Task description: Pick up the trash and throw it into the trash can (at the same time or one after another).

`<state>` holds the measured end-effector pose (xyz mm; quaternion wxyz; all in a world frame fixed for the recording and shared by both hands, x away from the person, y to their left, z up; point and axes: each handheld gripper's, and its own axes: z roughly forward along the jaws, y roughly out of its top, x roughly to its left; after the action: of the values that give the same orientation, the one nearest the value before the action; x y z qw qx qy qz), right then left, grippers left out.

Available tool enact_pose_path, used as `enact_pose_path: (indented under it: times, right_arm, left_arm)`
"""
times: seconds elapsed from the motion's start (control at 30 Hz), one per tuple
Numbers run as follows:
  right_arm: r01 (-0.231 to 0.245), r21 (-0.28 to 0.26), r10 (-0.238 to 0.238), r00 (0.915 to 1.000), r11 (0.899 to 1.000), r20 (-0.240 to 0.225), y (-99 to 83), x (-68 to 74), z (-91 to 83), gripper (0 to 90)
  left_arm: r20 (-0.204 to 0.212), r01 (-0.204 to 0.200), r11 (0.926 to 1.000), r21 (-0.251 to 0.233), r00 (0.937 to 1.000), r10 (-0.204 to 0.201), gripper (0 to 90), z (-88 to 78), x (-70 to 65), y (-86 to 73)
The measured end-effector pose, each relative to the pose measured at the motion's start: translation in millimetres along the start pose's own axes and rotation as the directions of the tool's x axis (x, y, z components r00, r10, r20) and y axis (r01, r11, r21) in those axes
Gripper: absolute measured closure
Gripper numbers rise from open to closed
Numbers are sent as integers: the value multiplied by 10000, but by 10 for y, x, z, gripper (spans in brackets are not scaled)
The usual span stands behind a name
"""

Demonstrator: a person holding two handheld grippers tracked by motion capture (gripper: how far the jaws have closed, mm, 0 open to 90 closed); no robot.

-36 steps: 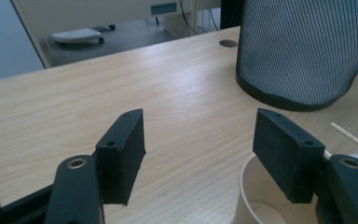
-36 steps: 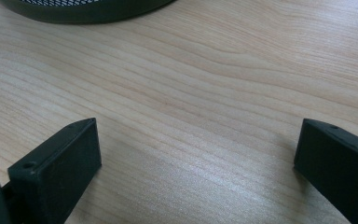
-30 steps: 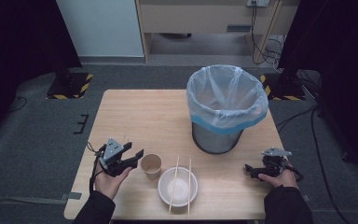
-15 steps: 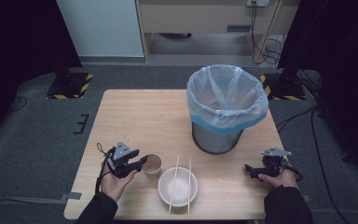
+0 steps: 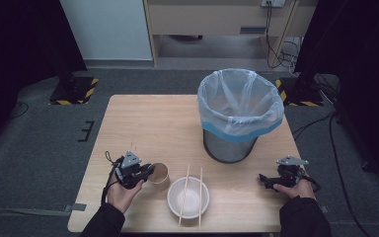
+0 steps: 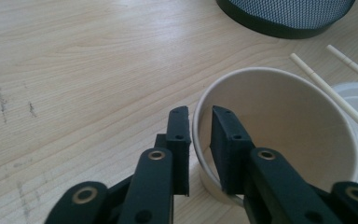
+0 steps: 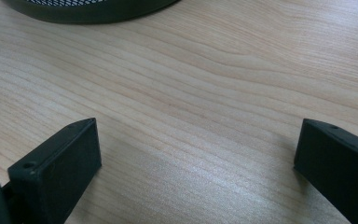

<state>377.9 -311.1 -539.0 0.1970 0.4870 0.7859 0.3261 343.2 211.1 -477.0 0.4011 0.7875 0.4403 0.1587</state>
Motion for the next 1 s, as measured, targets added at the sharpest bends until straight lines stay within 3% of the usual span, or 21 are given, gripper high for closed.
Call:
enact_pose_path:
  times: [0.37,0.6,0.83,1.0]
  right_arm:
    - [-24,13,24,10000,10000,-13,1,2,-1,7]
    - [-20,11,20,10000,10000,-13,1,2,-1,7]
    - [-1,2,1,10000,10000,-3,0,1,0,7]
    - [-11,11,11,10000,10000,-13,1,1,-1,7]
  left_arm:
    - [112,-66,9994,-353,9999,70,839,-91,-19,42]
    - [-28,-136,9938,-1105,9999,134,840,-215,-16,93]
    - [-323,-199,9802,-1971,9994,138,839,-358,-10,157]
    - [-483,-290,9635,-2660,9987,167,839,-490,-13,222]
